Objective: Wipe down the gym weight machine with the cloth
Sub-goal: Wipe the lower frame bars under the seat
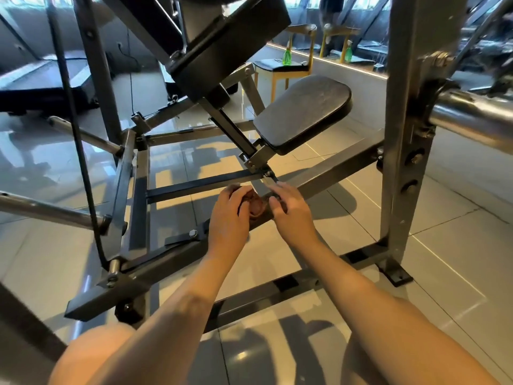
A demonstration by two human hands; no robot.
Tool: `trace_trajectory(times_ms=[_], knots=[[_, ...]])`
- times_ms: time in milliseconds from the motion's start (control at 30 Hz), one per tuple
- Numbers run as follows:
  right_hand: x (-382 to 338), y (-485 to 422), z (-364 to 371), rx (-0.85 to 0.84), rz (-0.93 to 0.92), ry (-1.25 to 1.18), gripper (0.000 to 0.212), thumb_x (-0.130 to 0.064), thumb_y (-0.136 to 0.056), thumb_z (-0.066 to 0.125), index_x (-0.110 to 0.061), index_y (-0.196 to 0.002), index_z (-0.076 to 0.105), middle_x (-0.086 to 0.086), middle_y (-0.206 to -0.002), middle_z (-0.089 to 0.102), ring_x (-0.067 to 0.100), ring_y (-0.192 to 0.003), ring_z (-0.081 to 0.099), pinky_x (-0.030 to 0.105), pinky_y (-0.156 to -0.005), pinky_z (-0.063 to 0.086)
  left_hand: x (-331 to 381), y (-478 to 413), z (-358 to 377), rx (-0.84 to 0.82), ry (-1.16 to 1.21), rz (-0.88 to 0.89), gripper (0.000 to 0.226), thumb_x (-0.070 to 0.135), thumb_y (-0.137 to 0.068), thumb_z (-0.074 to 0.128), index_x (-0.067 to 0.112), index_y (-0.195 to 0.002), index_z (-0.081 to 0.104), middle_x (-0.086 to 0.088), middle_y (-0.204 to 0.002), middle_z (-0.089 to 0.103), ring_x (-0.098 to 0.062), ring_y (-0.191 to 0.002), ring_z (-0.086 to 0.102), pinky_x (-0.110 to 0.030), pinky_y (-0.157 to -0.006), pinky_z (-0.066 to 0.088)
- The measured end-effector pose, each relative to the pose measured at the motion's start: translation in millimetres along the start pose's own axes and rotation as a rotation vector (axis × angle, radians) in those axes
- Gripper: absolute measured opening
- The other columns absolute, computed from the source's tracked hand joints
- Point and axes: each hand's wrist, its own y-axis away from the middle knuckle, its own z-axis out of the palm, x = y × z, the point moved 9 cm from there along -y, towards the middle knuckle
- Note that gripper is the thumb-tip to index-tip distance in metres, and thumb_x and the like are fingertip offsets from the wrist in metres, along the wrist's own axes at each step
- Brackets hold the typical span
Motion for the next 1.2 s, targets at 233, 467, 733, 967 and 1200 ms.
trace_trajectory(times_ms=[233, 467, 733, 967, 1200], knots=[[30, 5, -2, 0.029, 0.023, -0.175, 0.034, -0.007, -0.106, 0.047, -0.015, -0.136, 0.061, 0.0, -0.144, 0.054, 0.009, -0.132, 0.048, 0.005, -0.104, 0.037, 20, -26, 54, -0.19, -0.029, 0.148, 0.03, 0.034, -0.101, 0.053, 0.026, -0.13, 0.055, 0.004, -0.125, 0.059, -0.015, -0.114, 0.054, -0.048, -0.102, 0.047], [21, 13, 20, -0.043, -0.106, 0.141, 0.036, -0.017, -0.107, 0.047, -0.014, -0.142, 0.055, -0.006, -0.157, 0.038, -0.004, -0.131, 0.035, 0.0, -0.105, 0.022, -1, 14, 21, -0.178, -0.332, 0.236, 0.04, 0.032, -0.103, 0.05, 0.024, -0.141, 0.05, -0.001, -0.146, 0.049, -0.021, -0.134, 0.046, -0.039, -0.11, 0.045], [19, 7, -1, 0.036, -0.055, -0.056, 0.031, -0.011, -0.105, 0.051, -0.014, -0.133, 0.063, 0.001, -0.138, 0.06, 0.007, -0.124, 0.054, 0.013, -0.105, 0.042, 36, 18, 44, -0.099, -0.145, 0.314, 0.036, 0.011, -0.098, 0.06, 0.01, -0.134, 0.06, -0.01, -0.141, 0.058, -0.025, -0.136, 0.045, -0.051, -0.118, 0.035], [24, 1, -6, -0.008, -0.048, 0.124, 0.034, -0.012, -0.106, 0.05, -0.012, -0.138, 0.06, 0.0, -0.153, 0.046, 0.013, -0.136, 0.046, 0.021, -0.111, 0.035, 7, 19, 43, -0.257, -0.321, 0.321, 0.042, 0.029, -0.106, 0.046, 0.023, -0.148, 0.047, 0.0, -0.158, 0.04, -0.023, -0.15, 0.027, -0.045, -0.123, 0.029], [26, 3, 2, -0.087, -0.01, 0.207, 0.037, -0.02, -0.107, 0.049, -0.021, -0.142, 0.057, -0.008, -0.158, 0.039, 0.014, -0.139, 0.044, 0.032, -0.114, 0.037, 11, 8, 39, -0.162, -0.115, 0.171, 0.035, 0.02, -0.1, 0.054, 0.021, -0.135, 0.057, 0.001, -0.138, 0.054, -0.013, -0.127, 0.048, -0.039, -0.112, 0.042]])
